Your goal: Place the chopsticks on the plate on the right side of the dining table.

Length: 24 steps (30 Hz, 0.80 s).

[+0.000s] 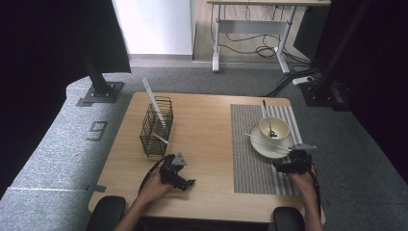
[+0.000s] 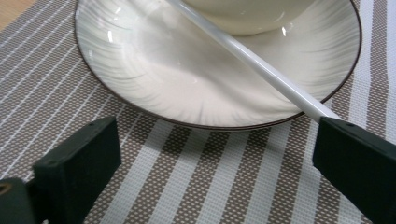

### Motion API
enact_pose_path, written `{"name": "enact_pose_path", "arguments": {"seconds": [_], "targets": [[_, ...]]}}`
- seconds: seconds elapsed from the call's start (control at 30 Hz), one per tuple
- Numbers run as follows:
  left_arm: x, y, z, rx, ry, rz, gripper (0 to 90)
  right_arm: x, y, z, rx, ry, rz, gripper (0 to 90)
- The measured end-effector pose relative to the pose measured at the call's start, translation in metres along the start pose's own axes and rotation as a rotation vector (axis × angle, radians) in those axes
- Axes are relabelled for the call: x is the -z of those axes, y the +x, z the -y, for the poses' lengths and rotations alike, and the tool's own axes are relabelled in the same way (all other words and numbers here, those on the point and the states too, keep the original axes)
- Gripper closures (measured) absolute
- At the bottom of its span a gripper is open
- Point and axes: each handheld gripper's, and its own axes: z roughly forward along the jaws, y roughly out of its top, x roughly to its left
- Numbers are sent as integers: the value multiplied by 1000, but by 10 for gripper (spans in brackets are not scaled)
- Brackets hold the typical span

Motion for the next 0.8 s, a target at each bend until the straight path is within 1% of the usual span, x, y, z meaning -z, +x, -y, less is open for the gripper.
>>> {"name": "enact_pose_path", "arguments": {"seconds": [0.23,0.3,0.37,0.4,0.5,0.6,0.67,0.73,0.77,0.8], "targets": [[0,0,0,0,0,0,0,-6,-2,-8,-16,6,-8,0],[0,0,0,0,0,0,0,-7,-3,-10,-26,-6,-15,0],[0,0,0,0,0,0,0,-9,-4,-11,-48,-22,-28,0],[0,0,0,0,0,0,0,-9,-4,-11,-52,-25,-27,0],[0,0,0,0,0,0,0,-10,-6,-11,-58,-28,-18,0],[0,0,0,-1,0,0,0,-10,-8,-15,-75,-21,-28,0],[0,0,0,-1,0,0,0,-10,-7,-17,-76,-28,-22,0],[0,0,0,-1,0,0,0,-12,-6,-20,-69,-21,12,0],[0,0,0,-1,0,0,0,-14,-6,-20,-74,-17,12,0],[0,0,0,0,0,0,0,-15,-7,-20,-74,-16,24,0]]}}
